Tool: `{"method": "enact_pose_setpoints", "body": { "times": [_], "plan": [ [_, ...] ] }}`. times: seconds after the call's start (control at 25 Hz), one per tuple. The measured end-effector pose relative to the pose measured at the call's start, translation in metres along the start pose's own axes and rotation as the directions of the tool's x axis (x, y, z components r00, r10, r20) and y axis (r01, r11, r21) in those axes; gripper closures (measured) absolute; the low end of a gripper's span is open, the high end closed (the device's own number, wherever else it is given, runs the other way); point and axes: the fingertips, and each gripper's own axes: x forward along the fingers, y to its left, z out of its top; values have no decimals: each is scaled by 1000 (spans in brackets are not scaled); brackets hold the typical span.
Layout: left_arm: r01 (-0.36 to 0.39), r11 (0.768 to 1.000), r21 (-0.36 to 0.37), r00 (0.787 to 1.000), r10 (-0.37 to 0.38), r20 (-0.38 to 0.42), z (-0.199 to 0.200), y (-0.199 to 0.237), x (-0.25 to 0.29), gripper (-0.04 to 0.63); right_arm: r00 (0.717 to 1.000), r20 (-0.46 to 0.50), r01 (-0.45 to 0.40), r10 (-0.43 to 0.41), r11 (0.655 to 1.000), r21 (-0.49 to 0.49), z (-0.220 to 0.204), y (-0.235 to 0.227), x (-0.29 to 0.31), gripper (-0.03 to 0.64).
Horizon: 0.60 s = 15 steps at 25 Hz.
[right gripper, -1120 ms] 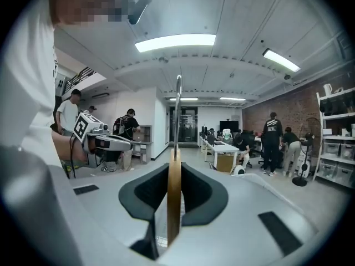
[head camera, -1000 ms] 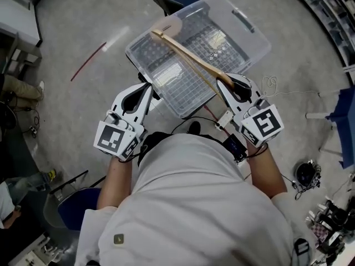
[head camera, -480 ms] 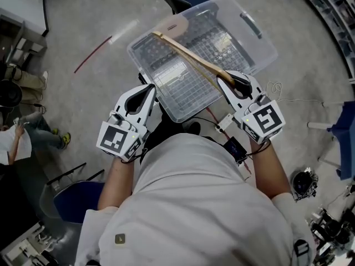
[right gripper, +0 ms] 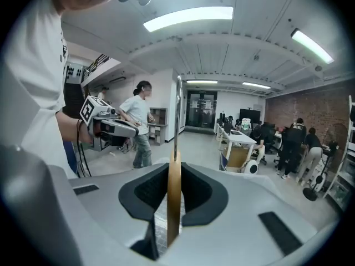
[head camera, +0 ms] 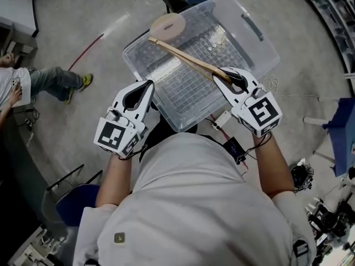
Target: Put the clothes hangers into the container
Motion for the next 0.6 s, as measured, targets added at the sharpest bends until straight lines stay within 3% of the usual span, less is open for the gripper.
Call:
{"method": "enact_pose_setpoints", "body": {
  "times": [0.28,0.6],
  "plan": [
    [-5,1000,-22,1000,4,-24,-5,38,13,578,989,-123,-83,79,996,-29,-17,-13,46,551],
    [-4,998,-59,998,1,-57,-20,76,37,578,929,-299,-233,218,972,-15,-68,-18,108,551]
  ]
}}
